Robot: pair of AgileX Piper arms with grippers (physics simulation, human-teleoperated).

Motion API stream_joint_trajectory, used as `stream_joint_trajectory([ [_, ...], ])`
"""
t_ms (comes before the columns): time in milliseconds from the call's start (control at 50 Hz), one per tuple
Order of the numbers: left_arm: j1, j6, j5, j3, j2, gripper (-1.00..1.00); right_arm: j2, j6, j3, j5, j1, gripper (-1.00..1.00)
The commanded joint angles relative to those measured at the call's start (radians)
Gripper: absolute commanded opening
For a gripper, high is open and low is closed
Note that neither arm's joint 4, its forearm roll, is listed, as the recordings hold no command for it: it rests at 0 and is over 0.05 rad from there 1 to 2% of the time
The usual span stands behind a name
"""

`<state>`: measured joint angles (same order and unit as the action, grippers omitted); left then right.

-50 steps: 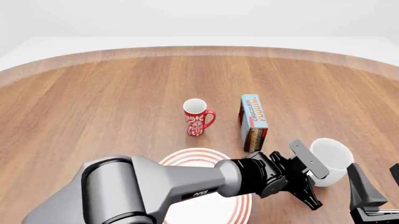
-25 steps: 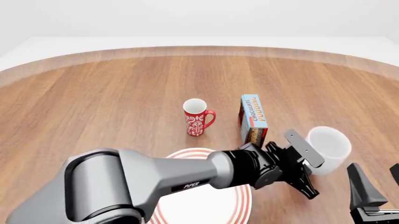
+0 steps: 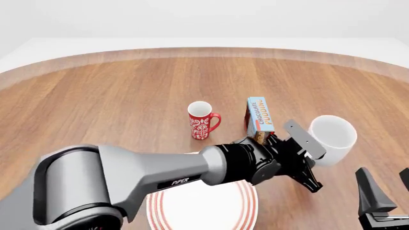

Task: Pick up the white mug and put it on the plate, and put the chocolate pudding to the right of the plate.

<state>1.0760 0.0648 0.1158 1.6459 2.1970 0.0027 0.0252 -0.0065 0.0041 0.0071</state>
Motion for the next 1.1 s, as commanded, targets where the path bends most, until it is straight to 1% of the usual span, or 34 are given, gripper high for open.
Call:
stream_joint_trajectory([
  [20,-0.013,0.009,-0.032,-0.053,-0.067,-1.00,0.000,-0.001,0.003,-0.004,0.000,1.00],
  [240,-0.027,0.007,-0.090,-0.158,-0.142,-1.00,-0.001,-0.003,0.003,-0.005,-0.001,1.00],
  [360,-0.035,0.012,-0.105,-0.196,-0.182,-1.00,-0.001,-0.004,0.003,-0.006,-0.002,1.00],
  [780,-0.030,0.013,-0.182,-0.380,-0.324,-1.00,-0.002,-0.007,0.003,-0.008,-0.002,1.00],
  [900,-0.024,0.014,-0.191,-0.405,-0.348,-1.00,-0.002,-0.007,0.002,-0.008,-0.002,1.00],
  [1100,-0.025,0.013,-0.218,-0.475,-0.406,-1.00,-0.002,-0.007,0.003,-0.008,-0.002,1.00],
])
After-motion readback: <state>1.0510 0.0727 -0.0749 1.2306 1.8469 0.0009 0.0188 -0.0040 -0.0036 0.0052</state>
